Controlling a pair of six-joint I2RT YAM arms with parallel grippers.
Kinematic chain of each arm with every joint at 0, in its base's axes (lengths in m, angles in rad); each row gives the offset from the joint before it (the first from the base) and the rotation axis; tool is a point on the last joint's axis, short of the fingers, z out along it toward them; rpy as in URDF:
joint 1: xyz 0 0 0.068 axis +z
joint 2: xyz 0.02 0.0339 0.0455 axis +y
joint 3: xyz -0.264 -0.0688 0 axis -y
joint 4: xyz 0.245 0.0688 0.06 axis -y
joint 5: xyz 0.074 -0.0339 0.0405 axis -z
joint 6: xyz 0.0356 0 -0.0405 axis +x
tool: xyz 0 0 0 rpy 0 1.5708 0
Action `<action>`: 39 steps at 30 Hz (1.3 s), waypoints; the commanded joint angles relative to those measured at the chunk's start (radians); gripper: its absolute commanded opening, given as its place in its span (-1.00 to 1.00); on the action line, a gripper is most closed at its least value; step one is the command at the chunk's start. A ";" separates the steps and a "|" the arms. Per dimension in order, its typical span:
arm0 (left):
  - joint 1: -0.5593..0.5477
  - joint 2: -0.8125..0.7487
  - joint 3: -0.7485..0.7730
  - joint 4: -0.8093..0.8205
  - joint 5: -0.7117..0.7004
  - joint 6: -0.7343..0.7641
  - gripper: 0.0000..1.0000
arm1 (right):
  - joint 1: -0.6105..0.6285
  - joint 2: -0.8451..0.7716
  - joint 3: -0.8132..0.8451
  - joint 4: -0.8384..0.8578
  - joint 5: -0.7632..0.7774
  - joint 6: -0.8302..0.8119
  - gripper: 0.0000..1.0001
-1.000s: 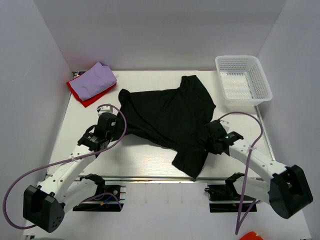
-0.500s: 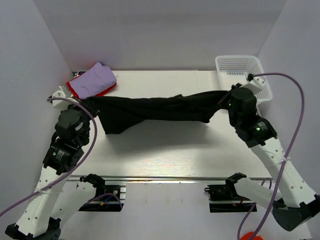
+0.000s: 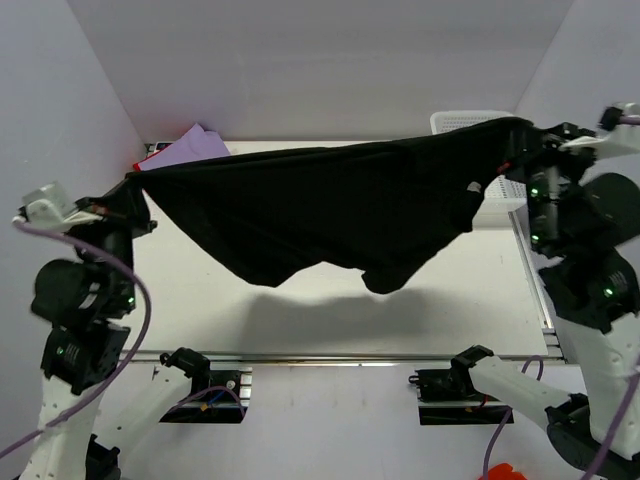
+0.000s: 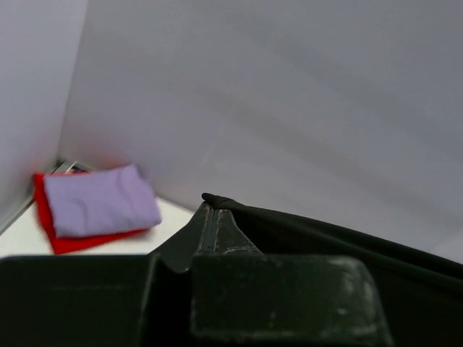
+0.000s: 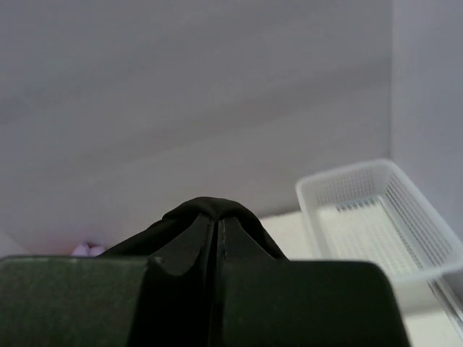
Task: Fold and stack the t-shirts
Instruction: Flatten out the tshirt
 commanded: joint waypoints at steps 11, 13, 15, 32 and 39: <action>0.020 -0.145 0.187 0.062 0.325 0.083 -1.00 | -0.006 -0.164 0.226 -0.006 -0.618 -0.126 -1.00; 0.020 -0.160 0.198 0.047 0.344 0.083 -1.00 | -0.005 -0.178 0.234 -0.016 -0.620 -0.113 -1.00; 0.020 -0.160 0.213 0.034 0.344 0.083 -1.00 | -0.008 -0.186 0.214 0.002 -0.591 -0.110 -1.00; 0.025 0.424 -0.098 0.100 -0.253 -0.029 -1.00 | -0.030 0.306 -0.337 0.407 -0.074 -0.011 -1.00; 0.097 1.000 0.001 0.148 -0.178 -0.069 -1.00 | -0.125 0.803 -0.187 0.413 -0.236 0.035 -1.00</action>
